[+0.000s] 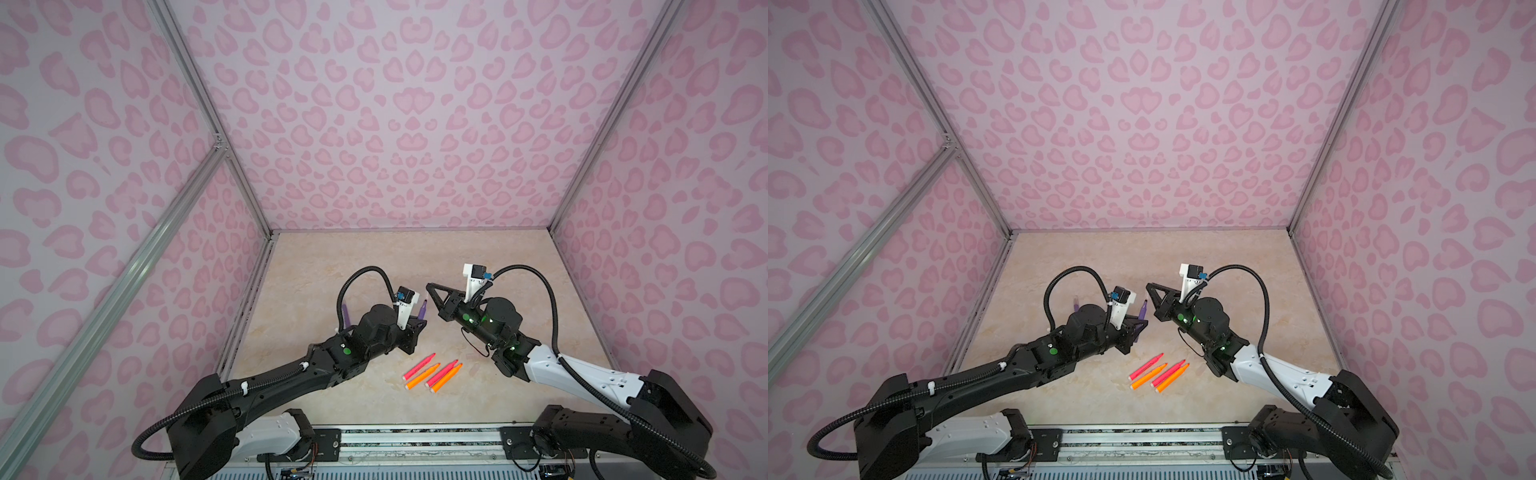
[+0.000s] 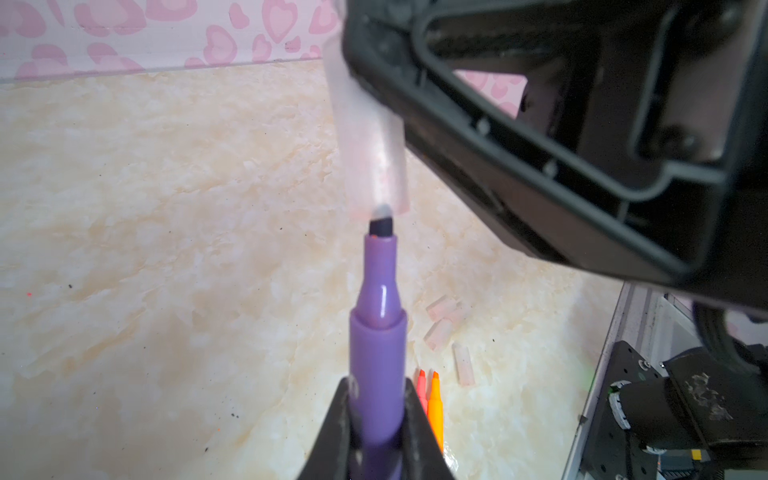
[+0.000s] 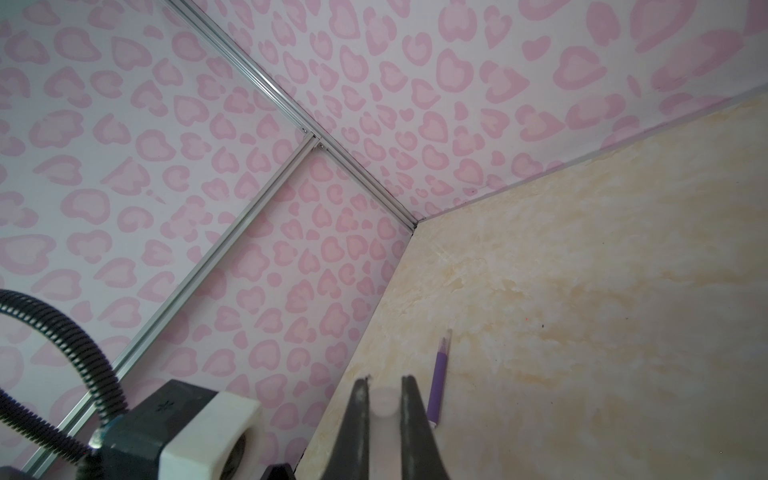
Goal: Insert the pens into the pen caps
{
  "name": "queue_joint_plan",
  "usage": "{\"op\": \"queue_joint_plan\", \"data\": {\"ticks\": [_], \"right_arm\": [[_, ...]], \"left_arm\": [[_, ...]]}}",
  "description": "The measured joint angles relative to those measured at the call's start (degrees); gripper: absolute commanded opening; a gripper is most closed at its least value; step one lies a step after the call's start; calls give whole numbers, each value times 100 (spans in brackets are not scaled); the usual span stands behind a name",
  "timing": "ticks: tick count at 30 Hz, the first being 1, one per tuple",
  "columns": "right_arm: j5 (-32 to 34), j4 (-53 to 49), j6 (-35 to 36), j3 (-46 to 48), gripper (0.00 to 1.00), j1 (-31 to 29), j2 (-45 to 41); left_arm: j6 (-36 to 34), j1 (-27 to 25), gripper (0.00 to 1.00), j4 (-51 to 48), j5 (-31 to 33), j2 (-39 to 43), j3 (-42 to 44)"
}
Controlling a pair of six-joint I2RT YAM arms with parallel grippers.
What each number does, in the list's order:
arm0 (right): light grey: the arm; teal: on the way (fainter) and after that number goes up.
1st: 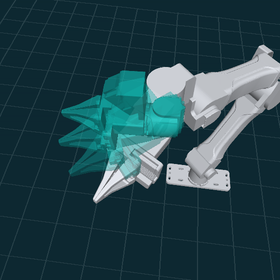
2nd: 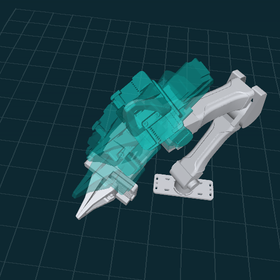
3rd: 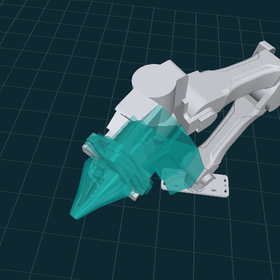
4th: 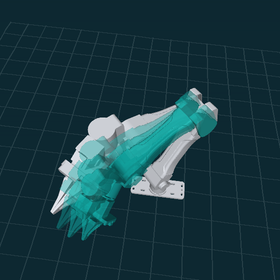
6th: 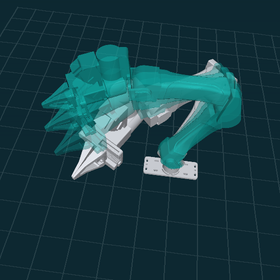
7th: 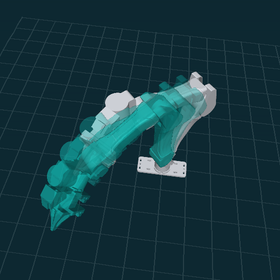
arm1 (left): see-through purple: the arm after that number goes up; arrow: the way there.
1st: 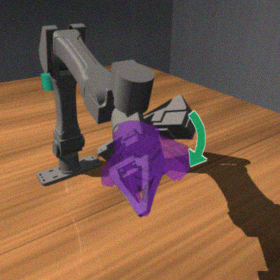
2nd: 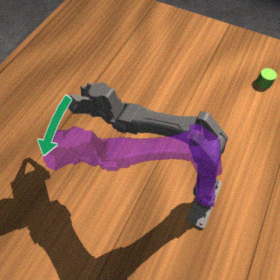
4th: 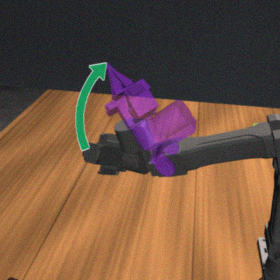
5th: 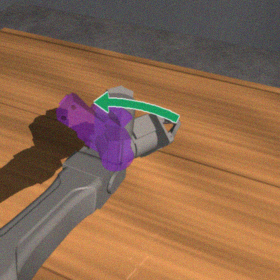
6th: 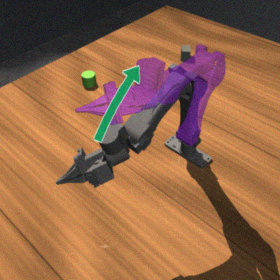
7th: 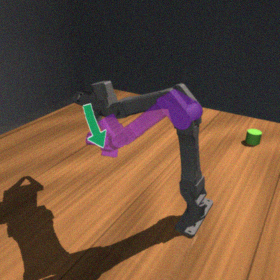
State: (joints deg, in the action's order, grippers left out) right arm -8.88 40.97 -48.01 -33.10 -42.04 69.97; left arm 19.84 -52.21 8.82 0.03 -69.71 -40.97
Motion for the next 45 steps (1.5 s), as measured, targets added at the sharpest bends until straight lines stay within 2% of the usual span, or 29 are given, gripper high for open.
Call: {"op": "queue_joint_plan", "data": {"ticks": [13, 26, 30, 33, 39, 45], "right_arm": [[44, 35, -46, -42, 0, -240, 153], [-24, 721, -105, -59, 0, -472, 549], [-188, 1071, -103, -50, 14, -472, 616], [-251, 1182, -66, -35, 28, -472, 616], [-201, 1058, 26, -26, 50, -472, 463], [-162, 975, 72, 9, 60, -472, 424]], "left_arm": [[79, 94, 4, -24, 0, 195, 125], [216, 363, 4, 72, -304, 866, 597], [251, 374, 4, 197, -389, 1088, 704], [247, 374, 4, 208, -463, 1202, 741], [160, 374, 4, 323, -472, 1252, 739], [105, 374, 4, 354, -483, 1185, 726]]}}
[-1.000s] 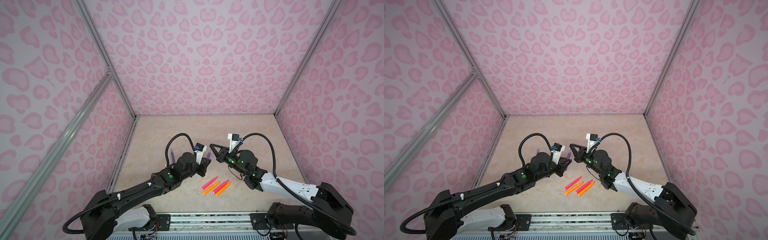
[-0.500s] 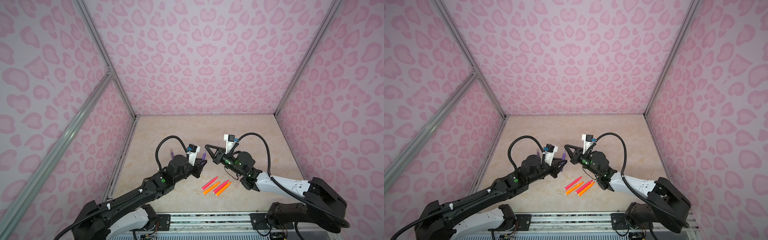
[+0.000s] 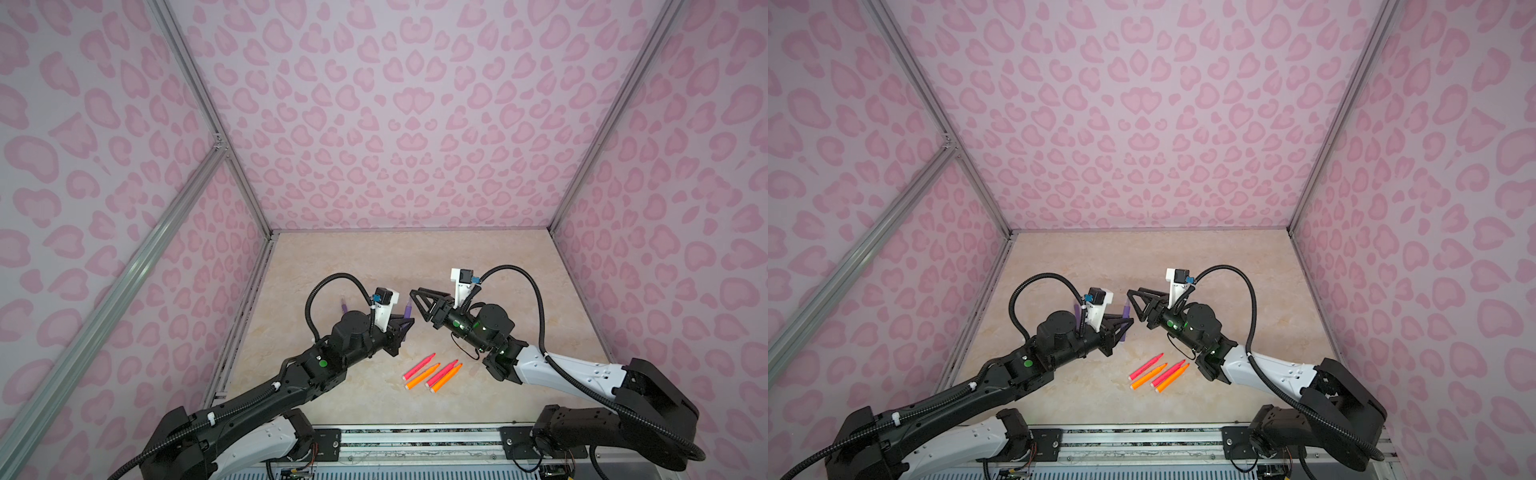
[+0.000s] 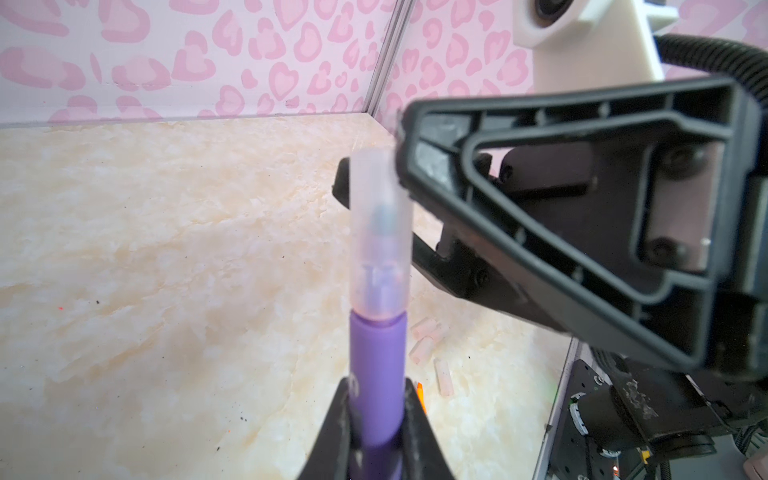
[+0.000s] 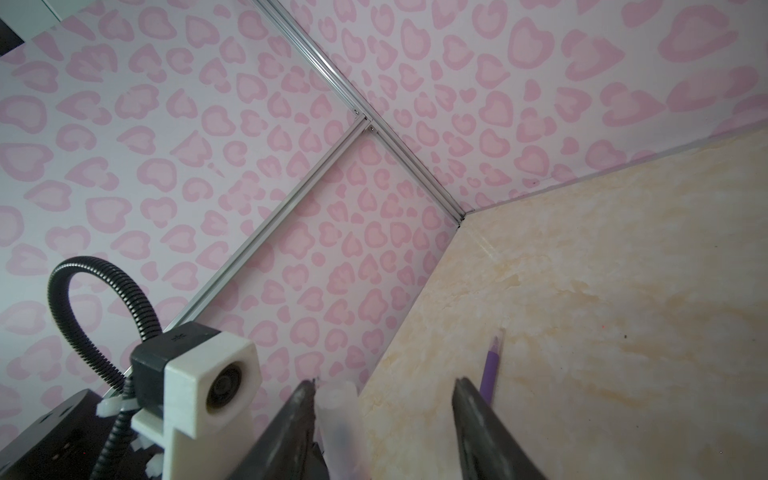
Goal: Insert the pens into the pen caps
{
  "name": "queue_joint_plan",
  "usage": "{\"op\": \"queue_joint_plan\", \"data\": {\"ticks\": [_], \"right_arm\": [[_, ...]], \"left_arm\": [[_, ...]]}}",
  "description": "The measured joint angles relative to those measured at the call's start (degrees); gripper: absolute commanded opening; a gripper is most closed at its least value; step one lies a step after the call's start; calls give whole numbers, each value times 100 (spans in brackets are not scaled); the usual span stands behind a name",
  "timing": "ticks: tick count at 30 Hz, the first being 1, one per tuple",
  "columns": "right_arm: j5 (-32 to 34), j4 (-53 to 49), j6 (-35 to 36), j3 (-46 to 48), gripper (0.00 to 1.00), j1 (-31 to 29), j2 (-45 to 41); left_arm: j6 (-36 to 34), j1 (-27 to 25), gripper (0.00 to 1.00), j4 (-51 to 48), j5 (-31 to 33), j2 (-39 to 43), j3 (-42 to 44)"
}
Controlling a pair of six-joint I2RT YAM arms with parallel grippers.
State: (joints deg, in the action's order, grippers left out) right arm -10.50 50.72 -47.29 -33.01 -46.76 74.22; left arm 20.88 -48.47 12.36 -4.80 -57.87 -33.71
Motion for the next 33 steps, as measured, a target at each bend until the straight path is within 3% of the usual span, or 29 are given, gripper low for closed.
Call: {"op": "queue_joint_plan", "data": {"ticks": [9, 12, 21, 33], "right_arm": [[-107, -439, 247, -221, 66, 0, -234], [-50, -870, 358, -442, 57, 0, -289], [249, -2334, 590, -1353, 42, 31, 118], [354, -2660, 584, -1099, 19, 48, -210]], "left_arm": [[-22, -17, 4, -4, -39, -402, -219], [-24, -55, 4, -28, -37, -608, -343], [-155, -264, 4, -173, 129, -907, -573], [-168, -280, 4, -282, 476, -667, -538]]}}
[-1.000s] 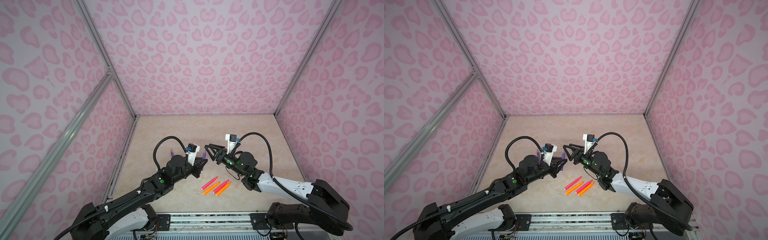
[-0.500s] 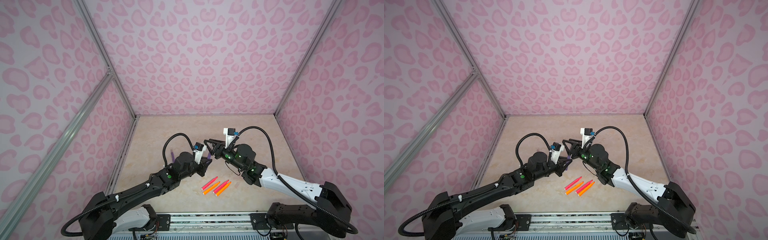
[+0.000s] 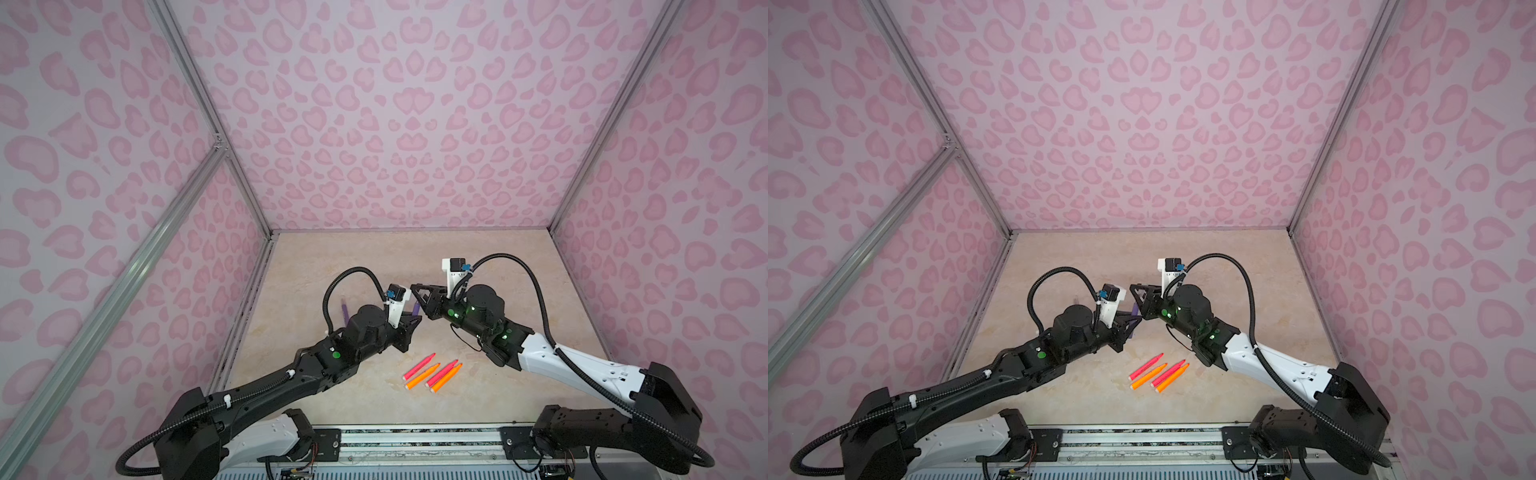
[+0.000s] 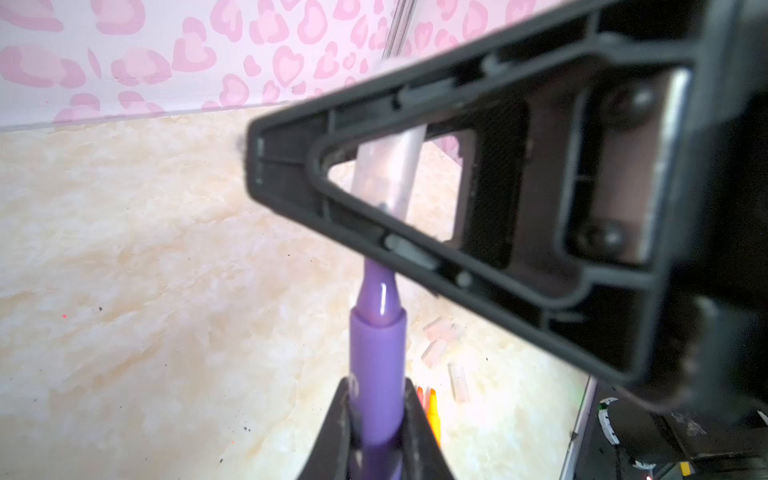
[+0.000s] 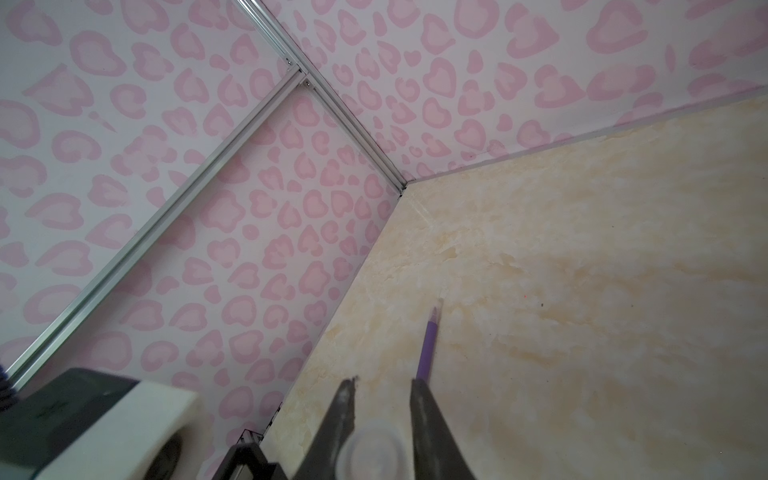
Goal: Insert the pens into the pen caps
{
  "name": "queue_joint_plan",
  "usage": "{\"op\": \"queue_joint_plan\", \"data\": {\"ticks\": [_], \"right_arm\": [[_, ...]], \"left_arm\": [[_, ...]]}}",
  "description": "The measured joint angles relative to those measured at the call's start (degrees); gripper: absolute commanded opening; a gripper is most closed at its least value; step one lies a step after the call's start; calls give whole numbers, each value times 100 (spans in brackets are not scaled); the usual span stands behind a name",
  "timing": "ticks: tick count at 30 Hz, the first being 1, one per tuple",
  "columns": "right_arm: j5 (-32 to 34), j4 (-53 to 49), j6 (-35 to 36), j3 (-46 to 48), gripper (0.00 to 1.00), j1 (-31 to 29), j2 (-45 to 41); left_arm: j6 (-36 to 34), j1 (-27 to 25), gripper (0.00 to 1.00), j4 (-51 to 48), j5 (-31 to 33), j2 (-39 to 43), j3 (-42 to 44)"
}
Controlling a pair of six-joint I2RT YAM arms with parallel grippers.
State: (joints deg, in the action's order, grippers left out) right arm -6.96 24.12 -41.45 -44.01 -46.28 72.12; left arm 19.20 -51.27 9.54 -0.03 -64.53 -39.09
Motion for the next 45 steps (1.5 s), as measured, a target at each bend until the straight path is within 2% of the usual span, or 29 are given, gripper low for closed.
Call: {"op": "queue_joint_plan", "data": {"ticks": [4, 8, 23, 25, 27, 32, 35, 42, 45], "right_arm": [[133, 48, -31, 166, 13, 15, -177], [302, 81, -101, 260, 10, 15, -247], [407, 50, -31, 131, 9, 197, -42], [636, -109, 9, -2, 7, 385, 107], [925, -387, -11, -229, 1, 737, 470], [1099, -1436, -365, -964, 0, 1416, 1799], [957, -1893, -531, -977, 0, 1364, 2223], [1191, -2549, -739, -337, 0, 817, 2201], [1394, -2798, -811, -153, 5, 520, 2175]], "left_arm": [[0, -2, 4, -90, 2, -9, 0], [0, 0, 4, -94, 42, -42, 0], [22, 11, 4, -223, 129, -302, -160], [116, 109, 4, -304, 267, -356, -216], [319, 404, 4, -396, 459, -461, -221], [868, 951, 4, -831, 839, -750, -221], [1078, 975, 4, -988, 859, -767, -221], [1213, 992, 4, -1071, 1008, -846, -229], [1215, 992, 4, -1134, 1005, -903, -249]]}}
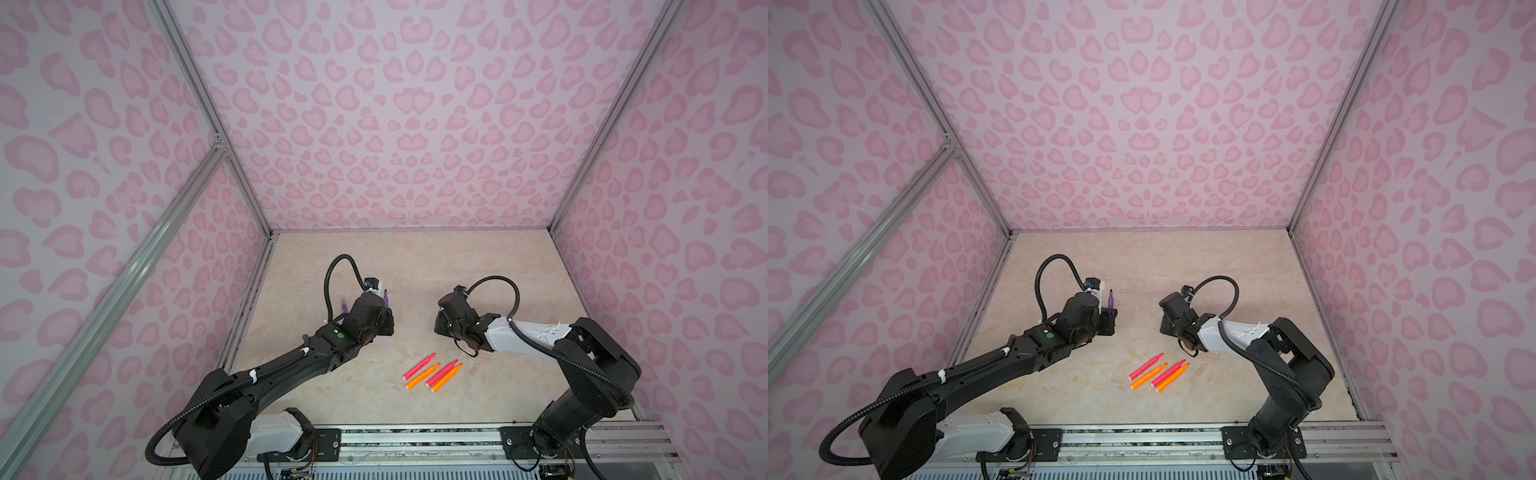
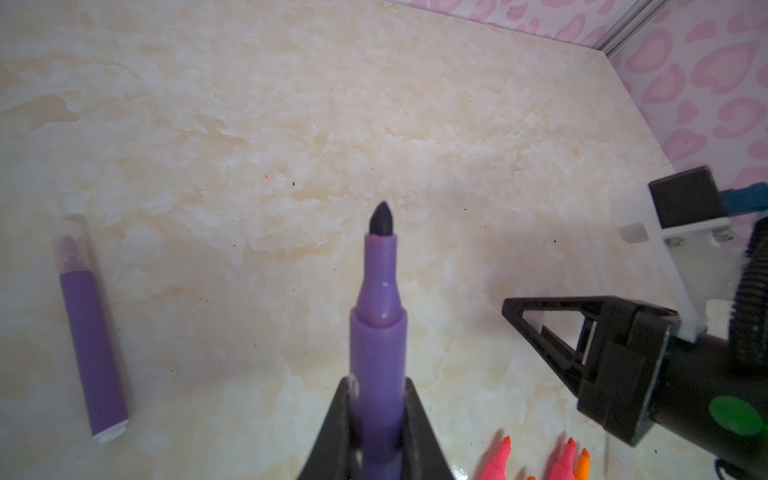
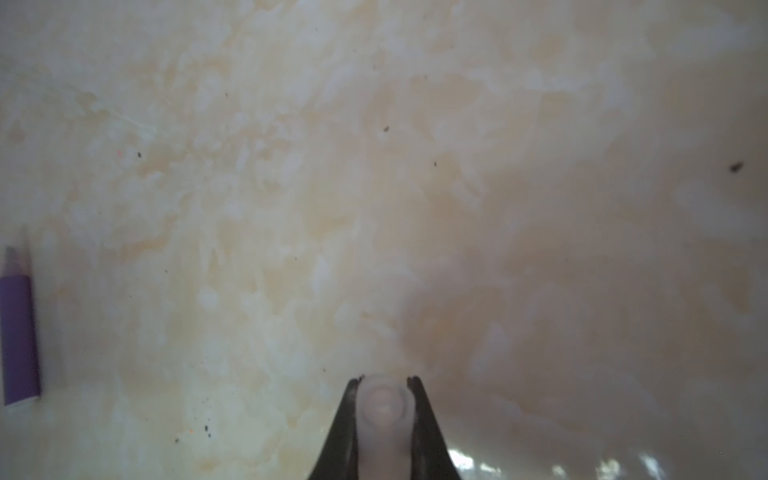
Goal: Insert the pens into the pen caps
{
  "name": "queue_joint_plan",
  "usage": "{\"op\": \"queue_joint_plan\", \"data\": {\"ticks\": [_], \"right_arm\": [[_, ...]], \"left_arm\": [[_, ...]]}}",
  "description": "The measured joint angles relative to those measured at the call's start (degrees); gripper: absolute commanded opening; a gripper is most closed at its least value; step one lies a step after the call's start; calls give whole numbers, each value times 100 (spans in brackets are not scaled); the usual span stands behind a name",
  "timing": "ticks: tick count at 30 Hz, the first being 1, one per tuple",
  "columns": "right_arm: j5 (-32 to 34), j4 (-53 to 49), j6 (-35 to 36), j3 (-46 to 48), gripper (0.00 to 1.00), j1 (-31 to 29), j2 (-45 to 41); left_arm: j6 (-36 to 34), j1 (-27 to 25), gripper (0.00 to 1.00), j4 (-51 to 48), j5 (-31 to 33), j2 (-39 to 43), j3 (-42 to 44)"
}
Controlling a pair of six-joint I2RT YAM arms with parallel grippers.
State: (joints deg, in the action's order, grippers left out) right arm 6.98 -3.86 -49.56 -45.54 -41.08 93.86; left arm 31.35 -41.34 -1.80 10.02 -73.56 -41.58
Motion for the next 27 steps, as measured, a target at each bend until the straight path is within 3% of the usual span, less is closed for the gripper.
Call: {"op": "queue_joint_plan", "data": {"ticks": [4, 8, 10, 19, 27], "right_arm": [[247, -267, -44, 46, 12, -249, 11], [496, -520, -96, 59, 31, -332, 31], [610, -658, -81, 17, 35, -400, 31], [1060, -1115, -85, -205, 40, -444, 98], [1134, -1351, 11, -605, 36, -417, 496]], "left_arm": [[0, -2, 4, -17, -22, -59, -63], [0, -2, 4, -24, -83, -57, -74], [-2, -2, 4, -26, -83, -46, -74], [-4, -2, 4, -39, -109, -48, -90], [-4, 0, 4, -68, -199, -149, -138]]}}
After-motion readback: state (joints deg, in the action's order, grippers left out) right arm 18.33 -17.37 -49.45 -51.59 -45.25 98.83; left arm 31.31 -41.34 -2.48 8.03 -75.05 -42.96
